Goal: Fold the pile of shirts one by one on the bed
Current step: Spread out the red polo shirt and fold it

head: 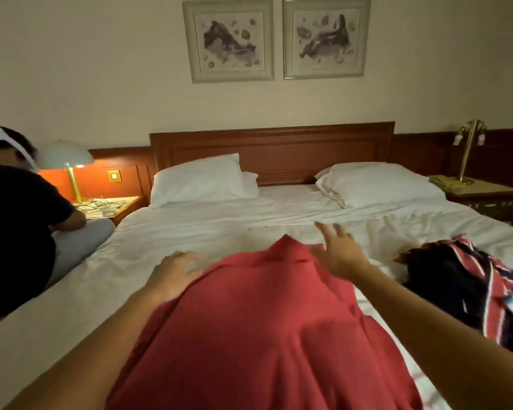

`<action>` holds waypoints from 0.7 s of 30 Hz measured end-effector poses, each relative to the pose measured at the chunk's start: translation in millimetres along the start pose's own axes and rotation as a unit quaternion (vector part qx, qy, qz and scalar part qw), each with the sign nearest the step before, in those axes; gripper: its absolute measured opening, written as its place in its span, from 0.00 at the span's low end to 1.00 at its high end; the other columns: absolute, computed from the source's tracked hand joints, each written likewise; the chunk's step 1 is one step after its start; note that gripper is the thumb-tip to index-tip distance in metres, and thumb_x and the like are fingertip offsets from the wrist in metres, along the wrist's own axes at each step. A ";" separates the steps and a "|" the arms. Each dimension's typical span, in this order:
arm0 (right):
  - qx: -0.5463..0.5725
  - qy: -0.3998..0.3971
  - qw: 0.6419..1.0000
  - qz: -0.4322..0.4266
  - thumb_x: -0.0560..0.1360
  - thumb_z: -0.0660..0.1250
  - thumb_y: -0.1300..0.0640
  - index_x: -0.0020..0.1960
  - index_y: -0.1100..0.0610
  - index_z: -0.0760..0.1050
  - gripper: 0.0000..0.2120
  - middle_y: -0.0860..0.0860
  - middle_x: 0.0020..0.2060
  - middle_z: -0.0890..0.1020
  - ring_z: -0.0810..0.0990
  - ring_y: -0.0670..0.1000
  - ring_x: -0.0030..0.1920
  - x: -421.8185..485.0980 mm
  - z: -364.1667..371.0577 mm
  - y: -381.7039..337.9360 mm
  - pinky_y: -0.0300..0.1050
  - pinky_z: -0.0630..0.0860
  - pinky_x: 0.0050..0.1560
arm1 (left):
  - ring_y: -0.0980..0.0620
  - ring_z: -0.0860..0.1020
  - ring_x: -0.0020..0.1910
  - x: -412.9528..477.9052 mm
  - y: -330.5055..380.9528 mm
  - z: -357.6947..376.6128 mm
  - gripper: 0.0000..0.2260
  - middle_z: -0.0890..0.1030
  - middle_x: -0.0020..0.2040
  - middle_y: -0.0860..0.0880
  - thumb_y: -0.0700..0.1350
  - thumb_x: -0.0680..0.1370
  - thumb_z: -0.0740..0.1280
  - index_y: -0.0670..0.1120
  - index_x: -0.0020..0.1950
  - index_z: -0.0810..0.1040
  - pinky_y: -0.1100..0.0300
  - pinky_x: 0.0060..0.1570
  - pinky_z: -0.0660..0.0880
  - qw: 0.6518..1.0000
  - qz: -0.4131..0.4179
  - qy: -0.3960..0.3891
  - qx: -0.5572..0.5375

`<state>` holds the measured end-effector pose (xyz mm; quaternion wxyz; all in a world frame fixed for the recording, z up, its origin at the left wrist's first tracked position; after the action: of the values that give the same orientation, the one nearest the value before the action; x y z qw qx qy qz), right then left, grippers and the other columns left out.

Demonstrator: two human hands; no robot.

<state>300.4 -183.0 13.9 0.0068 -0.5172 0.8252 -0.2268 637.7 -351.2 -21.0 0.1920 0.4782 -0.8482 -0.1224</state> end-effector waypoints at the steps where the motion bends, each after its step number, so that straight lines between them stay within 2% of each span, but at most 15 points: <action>1: -0.004 -0.032 0.998 -0.051 0.80 0.61 0.43 0.78 0.45 0.58 0.29 0.57 0.77 0.61 0.62 0.59 0.75 -13.4 19.1 2.6 0.51 0.61 0.74 | 0.51 0.74 0.67 -14.6 -5.1 17.6 0.15 0.76 0.67 0.51 0.52 0.79 0.69 0.55 0.66 0.77 0.54 0.69 0.68 0.998 0.020 -0.053 -0.036; 3: 0.001 -0.119 0.984 -0.130 0.80 0.61 0.41 0.74 0.43 0.66 0.24 0.48 0.75 0.67 0.63 0.50 0.75 -50.6 56.5 10.9 0.42 0.58 0.74 | 0.59 0.75 0.65 -52.8 -21.7 47.8 0.12 0.78 0.64 0.56 0.55 0.78 0.70 0.62 0.61 0.76 0.59 0.70 0.66 0.982 0.044 -0.171 -0.070; 5: 0.018 -0.199 0.970 -0.135 0.79 0.58 0.35 0.71 0.41 0.70 0.23 0.41 0.72 0.70 0.65 0.43 0.73 -93.0 88.0 22.6 0.37 0.57 0.72 | 0.63 0.72 0.67 -91.3 -43.9 71.0 0.13 0.76 0.65 0.60 0.63 0.76 0.68 0.67 0.61 0.75 0.64 0.71 0.63 0.963 0.046 -0.257 -0.058; 7: 0.032 -0.239 0.962 -0.125 0.75 0.54 0.28 0.70 0.38 0.71 0.28 0.39 0.73 0.69 0.64 0.39 0.73 -130.2 111.8 37.2 0.36 0.56 0.70 | 0.63 0.68 0.71 -124.0 -67.5 86.2 0.18 0.72 0.69 0.60 0.66 0.75 0.67 0.67 0.64 0.73 0.67 0.72 0.58 0.955 0.031 -0.291 -0.053; 10: -0.022 -0.262 0.958 -0.111 0.75 0.54 0.28 0.71 0.37 0.69 0.28 0.44 0.77 0.63 0.56 0.42 0.77 -175.0 129.8 58.0 0.43 0.52 0.76 | 0.63 0.62 0.74 -163.2 -88.7 88.9 0.24 0.66 0.73 0.59 0.64 0.73 0.69 0.64 0.69 0.72 0.65 0.74 0.54 0.962 0.026 -0.264 -0.067; 12: -0.041 -0.245 0.963 -0.104 0.75 0.55 0.28 0.72 0.35 0.67 0.28 0.44 0.79 0.59 0.51 0.47 0.79 -203.0 128.0 63.5 0.47 0.49 0.78 | 0.63 0.61 0.74 -190.0 -88.7 82.2 0.28 0.66 0.74 0.60 0.68 0.70 0.70 0.66 0.69 0.73 0.60 0.76 0.54 0.967 0.041 -0.241 -0.067; 14: -0.018 -0.229 0.966 -0.120 0.71 0.54 0.25 0.72 0.33 0.65 0.31 0.43 0.78 0.58 0.50 0.47 0.79 -229.4 122.1 61.0 0.51 0.48 0.78 | 0.65 0.61 0.74 -218.0 -83.2 74.7 0.31 0.65 0.73 0.64 0.74 0.65 0.70 0.69 0.67 0.73 0.57 0.77 0.53 0.968 0.065 -0.235 -0.064; 16: -0.021 -0.228 0.962 -0.151 0.67 0.52 0.19 0.72 0.32 0.64 0.37 0.40 0.78 0.57 0.50 0.46 0.79 -252.4 117.9 57.6 0.52 0.46 0.78 | 0.67 0.58 0.73 -244.9 -78.3 70.7 0.33 0.63 0.72 0.68 0.77 0.61 0.69 0.70 0.64 0.72 0.57 0.76 0.51 0.962 0.096 -0.252 -0.043; 18: -0.078 -0.221 0.954 -0.185 0.64 0.53 0.17 0.74 0.35 0.63 0.43 0.39 0.77 0.57 0.51 0.46 0.78 -265.2 116.2 59.4 0.53 0.47 0.78 | 0.67 0.58 0.72 -260.3 -76.0 67.6 0.30 0.62 0.72 0.68 0.74 0.63 0.71 0.66 0.62 0.75 0.59 0.75 0.50 0.962 0.124 -0.244 0.004; 19: -0.101 -0.215 0.952 -0.196 0.64 0.55 0.18 0.74 0.37 0.64 0.43 0.39 0.76 0.58 0.53 0.46 0.78 -269.2 114.1 59.0 0.53 0.50 0.78 | 0.66 0.61 0.71 -264.5 -74.0 65.1 0.25 0.65 0.71 0.66 0.70 0.67 0.72 0.63 0.60 0.77 0.59 0.75 0.54 0.965 0.141 -0.219 0.025; 21: -0.116 -0.198 0.951 -0.207 0.69 0.61 0.25 0.70 0.40 0.71 0.34 0.39 0.72 0.64 0.60 0.44 0.74 -273.7 107.5 55.6 0.52 0.59 0.74 | 0.59 0.70 0.67 -269.7 -67.9 59.9 0.14 0.73 0.67 0.60 0.58 0.75 0.72 0.54 0.57 0.81 0.56 0.69 0.64 0.972 0.169 -0.155 0.056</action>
<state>406.8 32.1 -165.0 0.0629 -0.7082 0.7030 -0.0185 789.6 -153.1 -157.5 0.0486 0.3133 -0.9416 -0.1132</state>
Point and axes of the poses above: each hand's wrist, its own x-axis towards the middle knuckle, its own z-axis out of the palm, y = z × x, the point moved 2 cm from there along x, towards the middle knuckle
